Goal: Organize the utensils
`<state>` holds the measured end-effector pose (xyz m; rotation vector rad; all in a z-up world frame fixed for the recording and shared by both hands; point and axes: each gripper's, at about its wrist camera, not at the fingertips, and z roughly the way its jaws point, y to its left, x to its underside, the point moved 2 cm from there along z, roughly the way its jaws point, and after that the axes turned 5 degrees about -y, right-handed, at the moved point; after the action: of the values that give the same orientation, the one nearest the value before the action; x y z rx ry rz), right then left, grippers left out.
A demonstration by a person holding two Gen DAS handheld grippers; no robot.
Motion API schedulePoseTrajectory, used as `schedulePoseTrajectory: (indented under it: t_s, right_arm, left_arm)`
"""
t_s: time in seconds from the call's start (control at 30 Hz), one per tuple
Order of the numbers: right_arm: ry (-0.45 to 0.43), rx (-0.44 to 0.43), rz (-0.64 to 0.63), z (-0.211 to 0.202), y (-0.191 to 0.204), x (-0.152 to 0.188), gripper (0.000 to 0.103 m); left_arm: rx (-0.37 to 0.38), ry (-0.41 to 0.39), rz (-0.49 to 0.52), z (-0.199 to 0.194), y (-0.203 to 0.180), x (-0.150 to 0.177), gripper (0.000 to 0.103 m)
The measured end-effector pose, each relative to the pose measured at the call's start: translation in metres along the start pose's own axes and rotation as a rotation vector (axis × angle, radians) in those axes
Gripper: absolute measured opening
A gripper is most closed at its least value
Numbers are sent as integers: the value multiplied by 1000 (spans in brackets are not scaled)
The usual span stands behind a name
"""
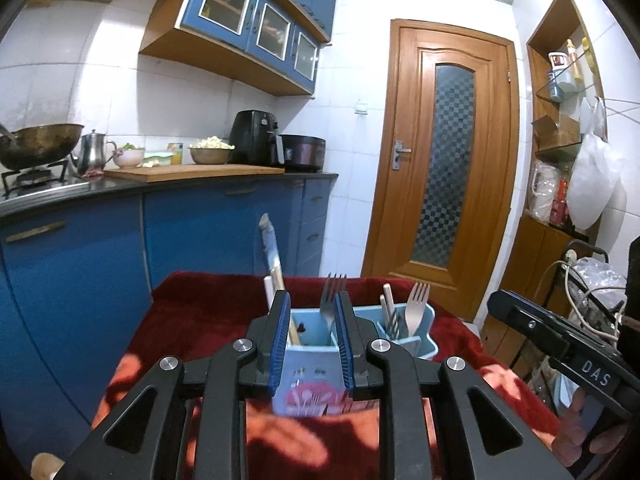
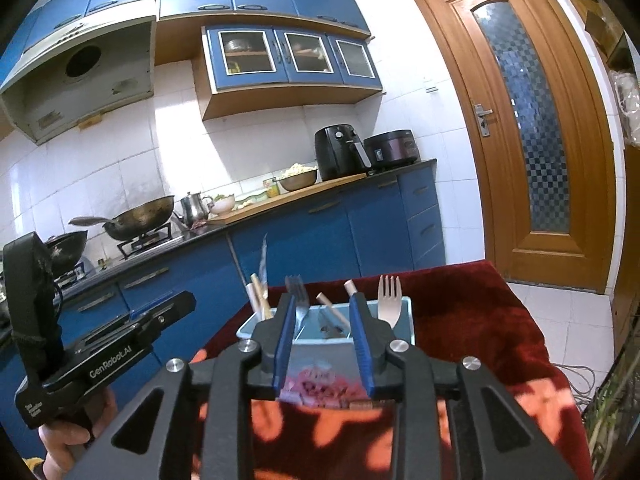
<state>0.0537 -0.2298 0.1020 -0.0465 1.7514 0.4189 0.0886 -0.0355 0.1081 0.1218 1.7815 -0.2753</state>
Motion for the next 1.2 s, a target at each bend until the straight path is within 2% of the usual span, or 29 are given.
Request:
schedulePoseTrajectory:
  t_s: [0.2,0.53,0.67,0.73,0.77,0.87,1.0,1.2]
  right_arm:
    - [27,14,-11,-26,14,16,38]
    - [66,77,-22,-53,13,59,70]
    - [87,116,-19,-56,5,76,79]
    - [100,133,-24,-56,1,85,91]
    - [107,136,-27,-56,0,88,93]
    - [115,157,-51,-55,-3,101,95]
    - [81,186,-88,-56,-4,109,100]
    - [65,222,-147,-54,-1,115,100]
  left_arm:
    - [-21,33,3,-32,6,11,35]
    - [-72,53,17,-65,11,46,79]
    - [-100,41,64,-66,8,64,81]
    - [-106,49,78,-64,7,74,81]
    - [-107,53,82,-64,6,78,81]
    - [-115,69,98,-59,4,91,81]
    - [-127,87,102,-54,2,103,81]
    - [-130,87,71,-53,6,107,81]
